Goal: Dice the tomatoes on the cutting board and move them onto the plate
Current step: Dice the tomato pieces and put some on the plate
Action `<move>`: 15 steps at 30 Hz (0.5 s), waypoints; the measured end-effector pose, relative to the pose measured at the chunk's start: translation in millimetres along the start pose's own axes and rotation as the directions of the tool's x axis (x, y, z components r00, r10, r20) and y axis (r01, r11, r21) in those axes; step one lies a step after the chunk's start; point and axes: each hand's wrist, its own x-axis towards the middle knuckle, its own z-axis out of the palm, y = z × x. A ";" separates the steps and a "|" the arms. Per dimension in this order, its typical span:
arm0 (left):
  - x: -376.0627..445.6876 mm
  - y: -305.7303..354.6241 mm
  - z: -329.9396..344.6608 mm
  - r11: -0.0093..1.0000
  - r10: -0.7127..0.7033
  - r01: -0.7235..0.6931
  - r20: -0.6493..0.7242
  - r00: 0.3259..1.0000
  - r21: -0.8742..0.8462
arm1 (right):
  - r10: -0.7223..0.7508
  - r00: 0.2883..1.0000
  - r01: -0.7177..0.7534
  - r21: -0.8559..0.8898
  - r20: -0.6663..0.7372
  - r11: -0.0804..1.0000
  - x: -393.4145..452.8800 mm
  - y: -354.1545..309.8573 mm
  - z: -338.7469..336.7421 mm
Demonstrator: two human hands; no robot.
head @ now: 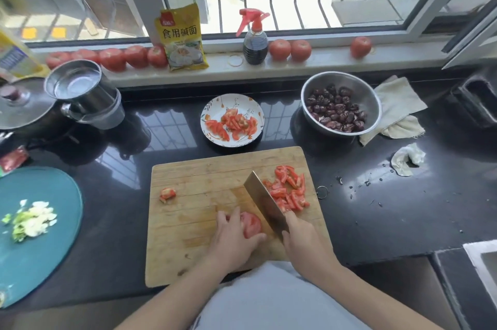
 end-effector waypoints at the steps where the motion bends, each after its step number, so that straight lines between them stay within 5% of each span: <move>1: 1.4 -6.0 -4.1 0.999 -0.007 0.010 0.052 0.999 -0.046 | 0.002 1.000 -0.002 0.004 0.003 1.000 0.0 0.7 0.2; 4: 4.0 -22.4 -10.4 1.000 0.024 -0.024 0.115 0.993 -0.002 | -0.004 1.000 0.004 -0.013 0.002 1.000 -0.3 0.8 -0.4; 10: -3.2 -24.3 -0.4 0.992 0.126 -0.128 -0.085 0.988 -0.011 | -0.033 0.999 0.033 -0.033 0.002 0.999 -5.6 -2.5 -3.4; 15: -6.2 -10.9 3.5 0.973 -0.009 -0.036 -0.193 0.981 -0.227 | -0.121 0.992 0.124 -0.113 0.031 0.986 -14.8 -6.8 -5.6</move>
